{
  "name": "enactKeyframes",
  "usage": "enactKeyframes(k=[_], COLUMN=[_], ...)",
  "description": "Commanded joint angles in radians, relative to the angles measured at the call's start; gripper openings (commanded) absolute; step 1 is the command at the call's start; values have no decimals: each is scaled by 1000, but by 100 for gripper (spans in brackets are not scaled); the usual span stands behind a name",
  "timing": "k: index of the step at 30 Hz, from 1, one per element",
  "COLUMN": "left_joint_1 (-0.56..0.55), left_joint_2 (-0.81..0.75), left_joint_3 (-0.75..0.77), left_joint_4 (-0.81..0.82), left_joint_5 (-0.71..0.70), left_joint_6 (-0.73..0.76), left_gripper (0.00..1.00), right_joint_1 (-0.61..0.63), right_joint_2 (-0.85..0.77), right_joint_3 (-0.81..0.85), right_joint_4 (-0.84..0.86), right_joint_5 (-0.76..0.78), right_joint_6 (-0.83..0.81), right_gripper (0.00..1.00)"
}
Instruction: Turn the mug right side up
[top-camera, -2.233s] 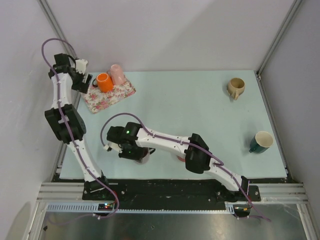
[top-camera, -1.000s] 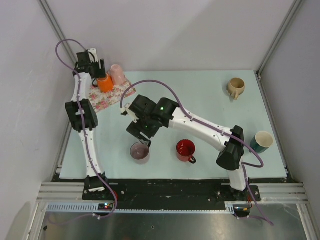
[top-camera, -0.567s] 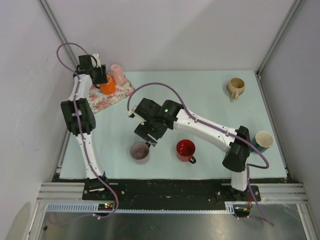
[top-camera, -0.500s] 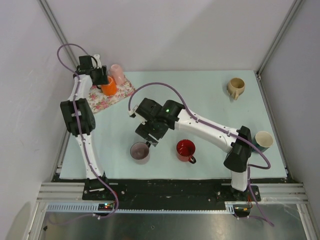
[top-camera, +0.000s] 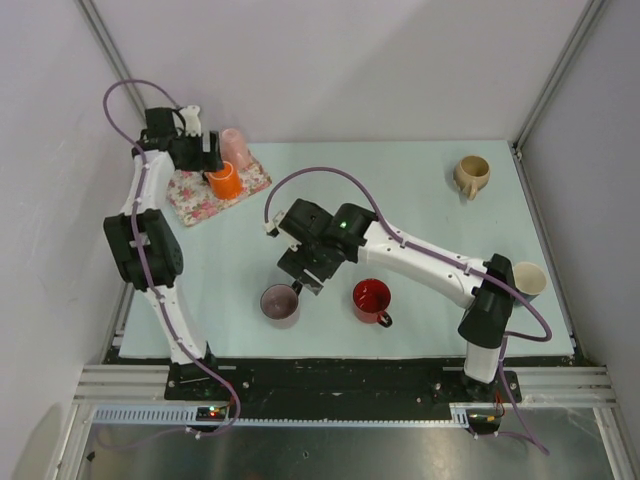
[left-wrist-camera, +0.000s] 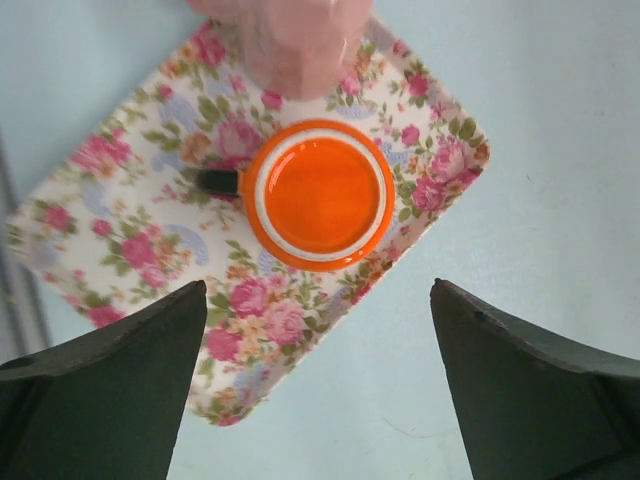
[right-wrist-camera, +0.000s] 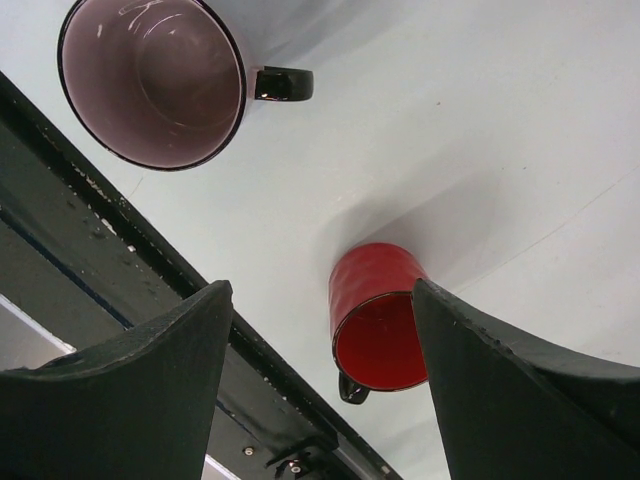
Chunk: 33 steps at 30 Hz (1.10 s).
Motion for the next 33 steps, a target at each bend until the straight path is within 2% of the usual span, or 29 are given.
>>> enactKeyframes(k=[1, 5, 7, 10, 12, 16, 21, 33], left_joint_1=[31, 41, 39, 28, 20, 14, 6, 0], left_joint_2=[-45, 157, 258, 379, 425, 438, 434, 299], left_joint_3=[127, 390, 508, 666, 699, 655, 584, 315], left_joint_4=[14, -24, -35, -24, 20, 125, 151, 148], left_joint_5=[-8, -225, -304, -396, -431, -388, -253, -109], left_joint_6=[126, 76, 64, 148, 243, 381, 490, 570], left_gripper=[94, 83, 80, 82, 84, 87, 91, 90], right_joint_1=[-1, 0, 0, 1, 2, 2, 6, 5], right_joint_2=[-38, -28, -17, 4, 10, 19, 23, 10], right_joint_3=[-4, 2, 17, 47, 53, 61, 75, 53], right_joint_4=[28, 33, 23, -3, -12, -31, -77, -94], right_joint_5=[-2, -16, -21, -23, -27, -38, -19, -8], right_joint_6=[15, 13, 12, 12, 12, 19, 25, 33], right_gripper=[77, 77, 77, 77, 77, 77, 76, 76])
